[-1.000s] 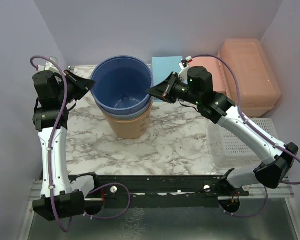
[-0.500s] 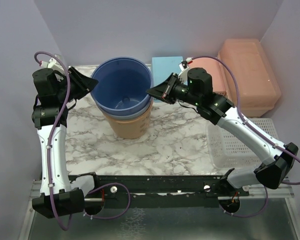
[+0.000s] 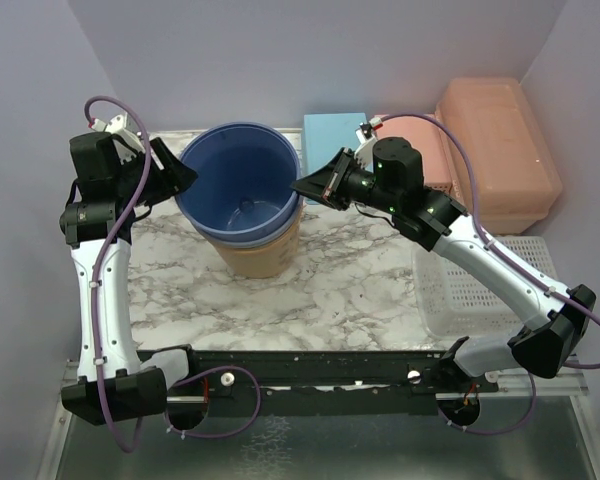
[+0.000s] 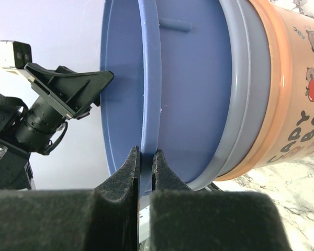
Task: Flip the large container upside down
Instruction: Pick up the container from the container.
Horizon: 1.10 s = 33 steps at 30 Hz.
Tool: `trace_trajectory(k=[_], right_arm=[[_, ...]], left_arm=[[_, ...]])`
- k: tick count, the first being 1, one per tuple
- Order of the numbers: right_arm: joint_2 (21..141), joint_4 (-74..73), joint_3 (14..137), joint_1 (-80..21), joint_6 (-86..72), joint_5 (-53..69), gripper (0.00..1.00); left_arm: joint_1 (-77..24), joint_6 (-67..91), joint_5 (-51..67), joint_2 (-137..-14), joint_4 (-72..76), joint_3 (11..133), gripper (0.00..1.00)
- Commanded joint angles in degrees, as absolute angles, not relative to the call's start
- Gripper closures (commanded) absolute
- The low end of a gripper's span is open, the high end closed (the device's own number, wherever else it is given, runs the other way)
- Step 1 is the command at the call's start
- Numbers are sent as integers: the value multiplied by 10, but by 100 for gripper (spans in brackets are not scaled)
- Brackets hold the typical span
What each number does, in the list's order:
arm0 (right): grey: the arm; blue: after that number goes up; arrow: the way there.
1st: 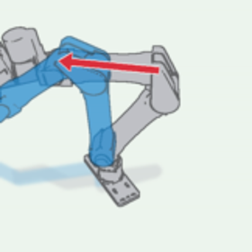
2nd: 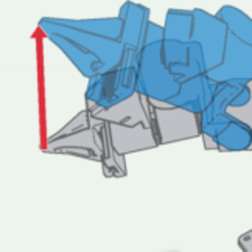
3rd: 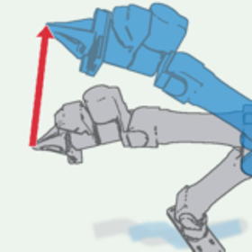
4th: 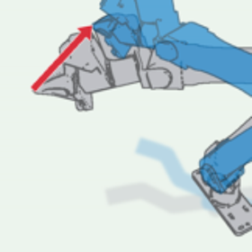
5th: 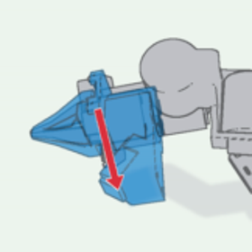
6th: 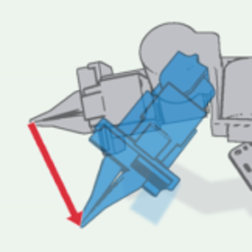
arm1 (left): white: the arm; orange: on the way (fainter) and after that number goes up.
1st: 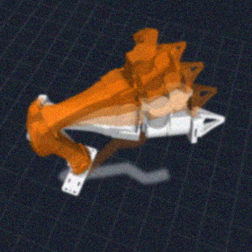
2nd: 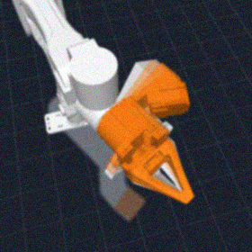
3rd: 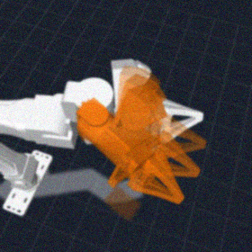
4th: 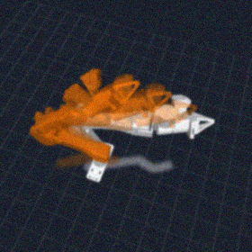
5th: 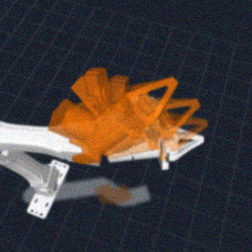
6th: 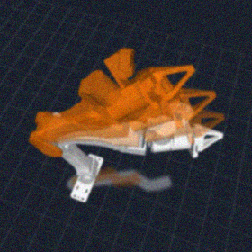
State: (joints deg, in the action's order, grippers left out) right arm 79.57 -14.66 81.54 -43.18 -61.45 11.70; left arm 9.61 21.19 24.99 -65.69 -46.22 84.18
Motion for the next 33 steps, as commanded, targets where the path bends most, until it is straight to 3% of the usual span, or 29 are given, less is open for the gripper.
trace_trajectory(k=[1,4,10,13,17,22,33], right_arm=[[761,-60,822,-435,-614,122,99],[760,-62,821,-434,-615,121,99],[767,-56,827,-431,-617,139,99],[775,-53,838,-430,-615,157,99],[778,-54,847,-429,-615,167,99],[777,-59,855,-429,-612,171,99],[775,-61,850,-424,-616,172,99]], left_arm=[[94,181,230,-665,-490,858,36],[94,180,264,-672,-490,864,42],[94,177,314,-672,-490,886,66],[94,178,333,-674,-487,883,70],[94,184,340,-671,-471,866,70],[93,183,339,-670,-470,860,53],[94,161,341,-681,-479,832,53]])
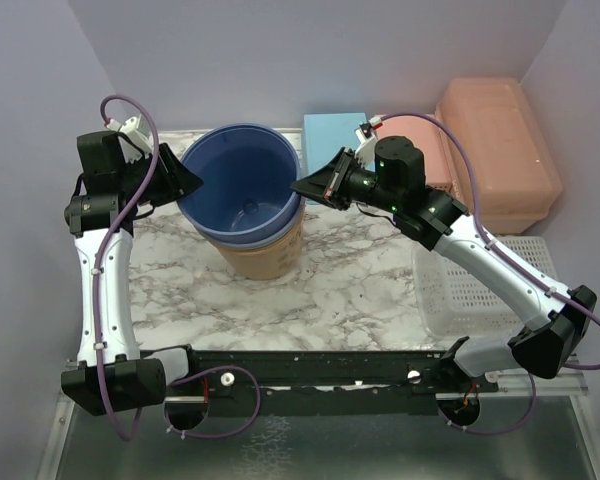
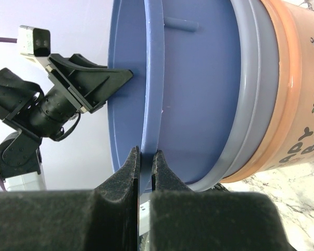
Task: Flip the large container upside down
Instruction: Pick up the container from the container.
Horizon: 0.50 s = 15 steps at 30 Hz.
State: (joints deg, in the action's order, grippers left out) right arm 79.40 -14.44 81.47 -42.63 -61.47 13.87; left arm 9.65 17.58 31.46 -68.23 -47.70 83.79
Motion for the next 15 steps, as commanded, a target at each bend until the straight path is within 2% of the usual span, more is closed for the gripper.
trace_trajectory(k=[1,2,8,11,15], right_arm=[[776,-60,850,-423,-617,173,99],[777,-59,850,-423,-617,173,99],[781,-57,853,-422,-616,179,99],[780,-61,853,-422,-612,179,97],[788,-111,868,-422,-588,157,83]], left_arm=[[94,159,341,-681,-481,834,53],[94,158,342,-682,-484,837,55],[94,161,355,-681,-485,855,87],[94,171,349,-678,-480,867,98],[94,216,348,-666,-443,868,100]])
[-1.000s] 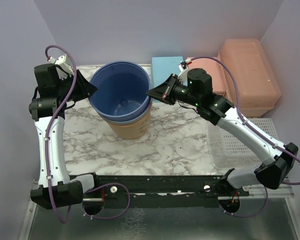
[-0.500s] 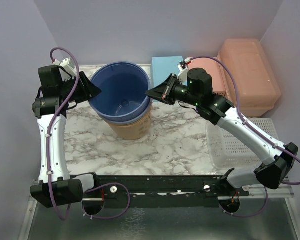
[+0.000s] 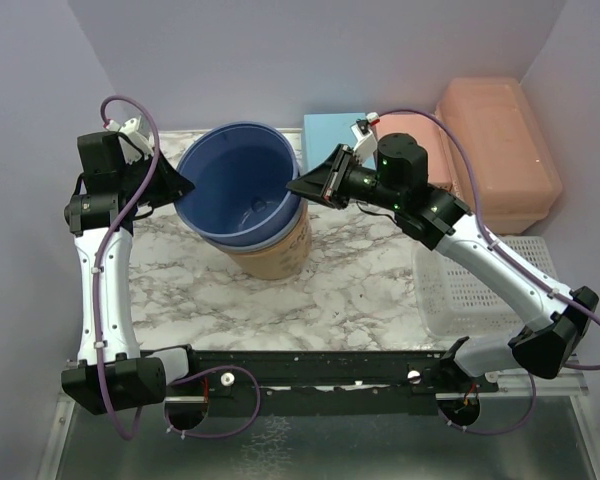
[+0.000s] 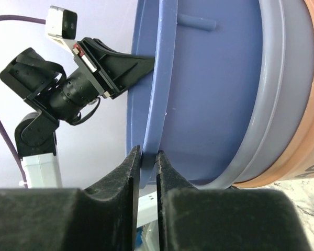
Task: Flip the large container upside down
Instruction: Pick up the container from the container.
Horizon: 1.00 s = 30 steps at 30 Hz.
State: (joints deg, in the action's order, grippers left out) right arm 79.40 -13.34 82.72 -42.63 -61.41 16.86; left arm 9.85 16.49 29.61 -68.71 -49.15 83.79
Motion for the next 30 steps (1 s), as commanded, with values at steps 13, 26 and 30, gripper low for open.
trace_trajectory(k=[13,26,30], right_arm=[[824,-183,910,-422,-557,165,55],[803,-207,879,-422,-536,105,26],[799,-204,879,-422,-531,110,25]], left_arm=[[94,324,404,-651,-337,882,100],[94,364,382,-637,-293,866,100],[93,366,375,-637,-290,868,100]])
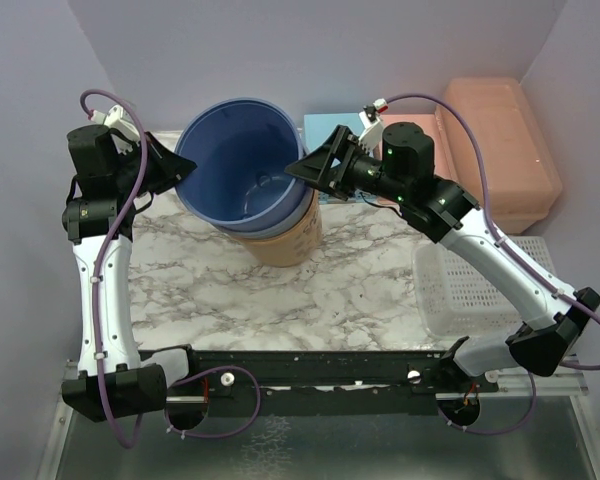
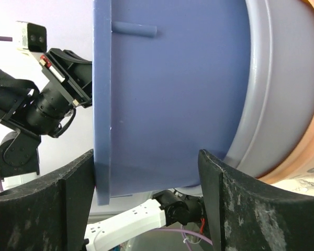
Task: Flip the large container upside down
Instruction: Pick up the container from the container.
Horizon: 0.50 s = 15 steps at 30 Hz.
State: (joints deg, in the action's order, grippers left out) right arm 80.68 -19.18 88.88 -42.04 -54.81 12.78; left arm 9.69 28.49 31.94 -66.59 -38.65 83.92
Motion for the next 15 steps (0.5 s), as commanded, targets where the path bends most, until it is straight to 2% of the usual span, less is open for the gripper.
trace_trajectory(k=[1,12,15], right_arm=[[801,-202,882,-422,-527,115,25],[785,-122,881,-422,-531,206,27],[768,-114,871,-422,-525,198,26]], left_arm=[[94,364,375,-636,-289,868,100],[94,403,376,-606,-218,868,100],[94,412,357,-596,-208,867,100]])
